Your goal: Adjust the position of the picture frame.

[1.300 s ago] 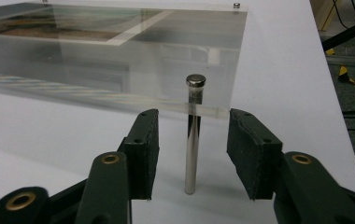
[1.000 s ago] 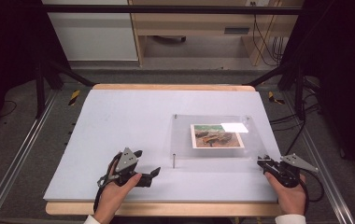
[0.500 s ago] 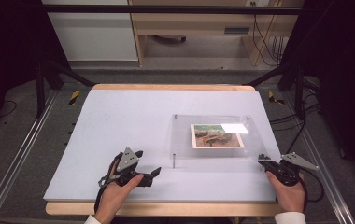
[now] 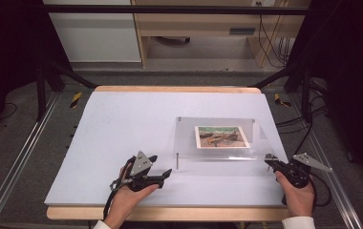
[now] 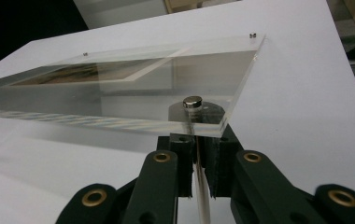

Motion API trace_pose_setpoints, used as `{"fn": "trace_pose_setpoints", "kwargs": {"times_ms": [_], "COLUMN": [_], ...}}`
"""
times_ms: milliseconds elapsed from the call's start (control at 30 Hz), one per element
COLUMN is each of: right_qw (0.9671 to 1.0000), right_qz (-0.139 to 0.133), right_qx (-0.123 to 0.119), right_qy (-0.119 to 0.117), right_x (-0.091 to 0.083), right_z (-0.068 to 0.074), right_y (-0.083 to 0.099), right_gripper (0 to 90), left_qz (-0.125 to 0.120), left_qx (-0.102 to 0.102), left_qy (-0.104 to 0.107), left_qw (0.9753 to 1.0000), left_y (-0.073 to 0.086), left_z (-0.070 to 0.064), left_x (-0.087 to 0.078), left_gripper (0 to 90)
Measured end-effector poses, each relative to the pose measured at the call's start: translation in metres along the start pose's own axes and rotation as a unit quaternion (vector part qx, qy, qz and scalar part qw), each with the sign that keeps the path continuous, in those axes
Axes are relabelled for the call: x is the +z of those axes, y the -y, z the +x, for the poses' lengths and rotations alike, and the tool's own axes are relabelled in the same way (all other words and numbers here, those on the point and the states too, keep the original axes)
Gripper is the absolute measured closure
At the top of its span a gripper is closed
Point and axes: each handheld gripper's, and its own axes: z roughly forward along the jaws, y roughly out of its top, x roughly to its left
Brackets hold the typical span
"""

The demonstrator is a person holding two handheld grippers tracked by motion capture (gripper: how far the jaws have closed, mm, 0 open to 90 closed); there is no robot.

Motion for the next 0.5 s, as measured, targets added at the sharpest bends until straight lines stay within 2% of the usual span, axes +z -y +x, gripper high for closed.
{"fn": "trace_pose_setpoints", "kwargs": {"times_ms": [33,67,200,233,333,500], "right_qw": [1.0,1.0,0.9999,0.9999,0.9998,0.9998], "right_qz": [0.0,0.0,0.0,0.0,0.0,-0.002], "right_qx": [0.005,0.008,0.015,0.015,0.017,0.021], "right_qy": [0.0,-0.001,-0.002,-0.003,-0.003,-0.005], "right_x": [0.0,0.0,0.0,0.0,0.0,-0.001], "right_z": [0.0,0.0,0.0,0.0,0.0,0.001], "right_y": [-0.001,-0.001,-0.002,-0.002,-0.003,-0.003], "right_gripper": [82.8,82.7,82.5,82.5,82.4,82.4], "left_qz": [0.0,0.001,0.008,0.005,0.003,-0.005], "left_qx": [0.001,-0.009,-0.022,-0.03,-0.035,-0.046], "left_qy": [-0.001,-0.001,0.004,0.008,0.012,0.015], "left_qw": [1.0,1.0,0.9997,0.9995,0.9993,0.9988], "left_y": [-0.001,-0.001,0.0,0.0,-0.001,-0.004], "left_z": [-0.001,-0.002,-0.001,-0.002,-0.006,-0.01], "left_x": [0.002,0.007,0.018,0.023,0.029,0.036], "left_gripper": [30.1,31.5,38.3,41.2,48.9,55.5]}}
